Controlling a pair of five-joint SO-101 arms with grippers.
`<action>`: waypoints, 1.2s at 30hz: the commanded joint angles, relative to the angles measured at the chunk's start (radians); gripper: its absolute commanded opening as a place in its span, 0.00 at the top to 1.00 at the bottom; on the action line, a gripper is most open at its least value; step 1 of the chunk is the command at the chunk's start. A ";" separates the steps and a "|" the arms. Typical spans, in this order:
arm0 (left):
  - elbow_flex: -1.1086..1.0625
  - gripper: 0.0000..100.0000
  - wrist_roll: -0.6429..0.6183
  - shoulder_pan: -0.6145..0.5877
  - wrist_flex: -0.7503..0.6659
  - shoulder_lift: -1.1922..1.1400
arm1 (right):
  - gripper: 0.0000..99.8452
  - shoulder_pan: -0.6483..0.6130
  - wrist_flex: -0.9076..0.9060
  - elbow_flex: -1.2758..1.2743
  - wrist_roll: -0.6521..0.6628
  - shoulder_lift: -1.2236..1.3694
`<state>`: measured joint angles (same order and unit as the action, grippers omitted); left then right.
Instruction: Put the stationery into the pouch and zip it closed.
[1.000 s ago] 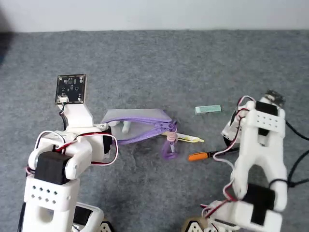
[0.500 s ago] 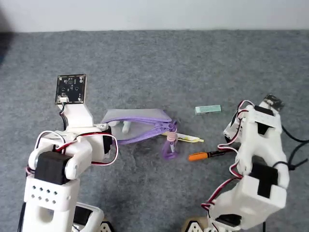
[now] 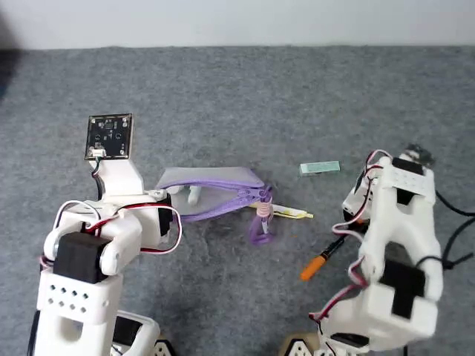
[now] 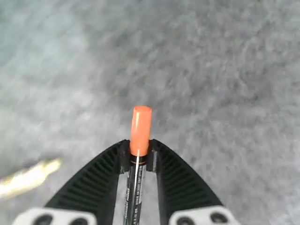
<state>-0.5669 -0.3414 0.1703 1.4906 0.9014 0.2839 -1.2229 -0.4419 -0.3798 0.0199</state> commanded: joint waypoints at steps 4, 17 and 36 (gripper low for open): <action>0.030 0.99 -0.006 0.003 0.006 -0.008 | 0.99 -0.101 -0.159 0.026 0.086 -0.390; 0.030 0.99 -0.008 0.003 0.003 -0.008 | 0.99 -0.504 -0.179 0.026 0.117 -1.026; 0.028 0.99 -0.011 0.003 0.006 -0.008 | 0.99 -0.888 0.452 0.021 0.141 -1.093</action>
<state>-0.5669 -0.3414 0.1703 1.4906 0.8984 -0.5923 -0.8546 -0.4434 -0.2785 -1.1093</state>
